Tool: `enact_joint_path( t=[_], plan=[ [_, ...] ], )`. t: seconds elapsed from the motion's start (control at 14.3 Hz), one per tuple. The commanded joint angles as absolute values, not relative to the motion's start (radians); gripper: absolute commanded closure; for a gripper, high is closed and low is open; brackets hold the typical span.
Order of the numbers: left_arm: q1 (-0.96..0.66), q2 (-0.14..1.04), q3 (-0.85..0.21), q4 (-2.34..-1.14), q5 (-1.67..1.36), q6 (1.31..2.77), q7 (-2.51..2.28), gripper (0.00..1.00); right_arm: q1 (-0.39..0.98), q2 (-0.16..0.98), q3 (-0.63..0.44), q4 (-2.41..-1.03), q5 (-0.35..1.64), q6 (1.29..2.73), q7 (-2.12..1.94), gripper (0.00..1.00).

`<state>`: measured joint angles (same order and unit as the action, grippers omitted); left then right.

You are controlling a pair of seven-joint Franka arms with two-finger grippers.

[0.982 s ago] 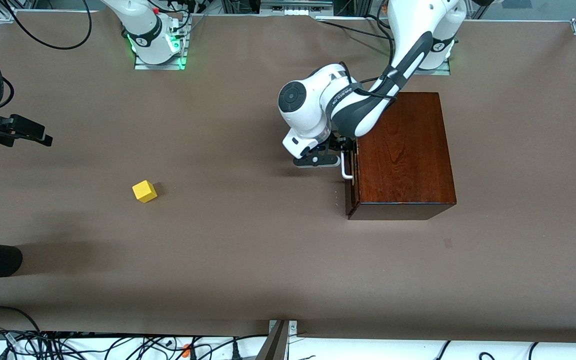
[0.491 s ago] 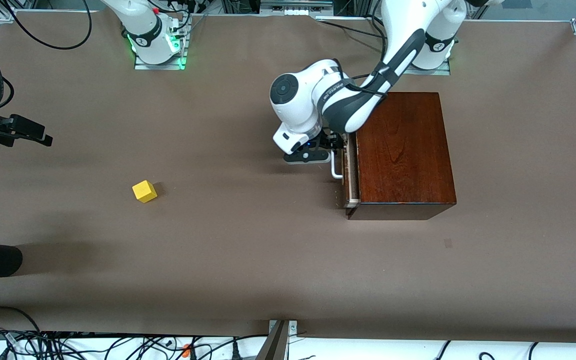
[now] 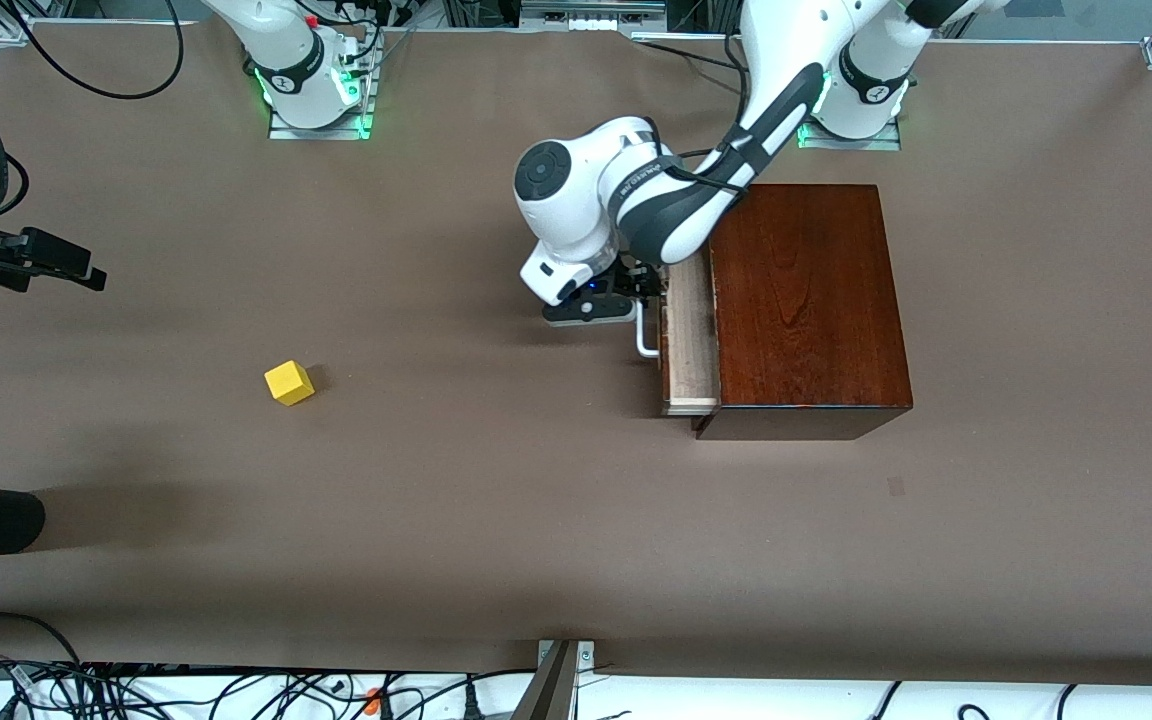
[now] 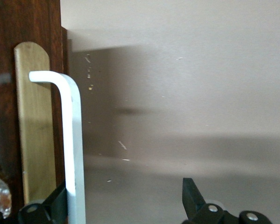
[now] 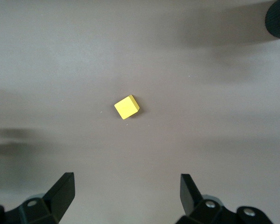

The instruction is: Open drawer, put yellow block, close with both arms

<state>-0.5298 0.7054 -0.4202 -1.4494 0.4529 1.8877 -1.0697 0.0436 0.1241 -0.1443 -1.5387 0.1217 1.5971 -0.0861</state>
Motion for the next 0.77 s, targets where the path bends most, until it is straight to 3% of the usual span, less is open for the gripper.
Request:
enact_joint_path(
  t=[0.0,0.7],
  plan=[
    [-0.569,0.752,-0.423,-1.367,0.459,1.887,-1.089,0.0,0.043,0.124,-0.143,-1.535,0.121,1.582,-0.069,0.0],
    [-0.606,0.847,-0.425,-1.22,0.457,1.89,-1.092,0.0,0.061,0.14,-0.137,-1.536,0.071,1.615,-0.063,0.0]
  ],
)
